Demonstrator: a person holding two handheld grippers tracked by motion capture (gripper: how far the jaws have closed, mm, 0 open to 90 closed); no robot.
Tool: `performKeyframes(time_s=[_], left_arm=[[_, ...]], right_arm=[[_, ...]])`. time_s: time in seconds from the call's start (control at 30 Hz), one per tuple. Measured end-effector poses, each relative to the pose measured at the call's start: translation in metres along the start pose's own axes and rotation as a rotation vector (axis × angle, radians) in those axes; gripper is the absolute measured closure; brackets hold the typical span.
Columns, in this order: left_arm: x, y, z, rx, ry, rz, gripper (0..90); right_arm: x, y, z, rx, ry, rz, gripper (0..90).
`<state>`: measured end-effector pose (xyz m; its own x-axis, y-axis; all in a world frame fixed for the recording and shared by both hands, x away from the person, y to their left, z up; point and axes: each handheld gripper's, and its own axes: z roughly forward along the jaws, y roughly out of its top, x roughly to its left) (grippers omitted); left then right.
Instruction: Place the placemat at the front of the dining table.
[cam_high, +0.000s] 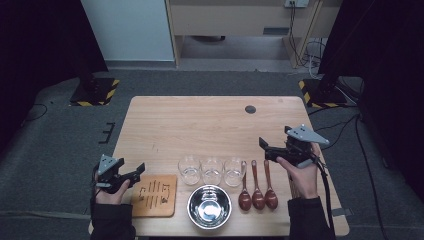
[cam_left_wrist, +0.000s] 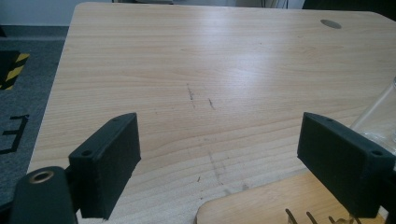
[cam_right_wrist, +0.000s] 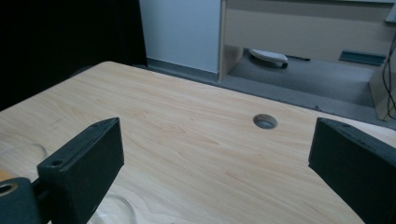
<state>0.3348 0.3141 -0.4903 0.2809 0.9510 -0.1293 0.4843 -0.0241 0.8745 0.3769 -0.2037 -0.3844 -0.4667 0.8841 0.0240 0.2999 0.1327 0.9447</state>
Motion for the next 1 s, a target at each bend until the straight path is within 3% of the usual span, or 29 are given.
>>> performKeyframes(time_s=[0.1, 0.7, 1.0], left_arm=[[0.000, 0.000, 0.000, 0.002, -0.003, -0.002, 12.6], [0.002, 0.000, 0.001, 0.001, -0.008, -0.008, 12.0], [0.002, -0.001, 0.002, 0.003, -0.011, -0.009, 12.0]], right_arm=[[0.015, 0.008, 0.007, -0.012, 0.017, -0.020, 3.5], [0.069, 0.032, 0.031, -0.035, 0.063, -0.093, 3.6], [0.103, 0.034, 0.046, -0.021, 0.095, -0.126, 3.7]])
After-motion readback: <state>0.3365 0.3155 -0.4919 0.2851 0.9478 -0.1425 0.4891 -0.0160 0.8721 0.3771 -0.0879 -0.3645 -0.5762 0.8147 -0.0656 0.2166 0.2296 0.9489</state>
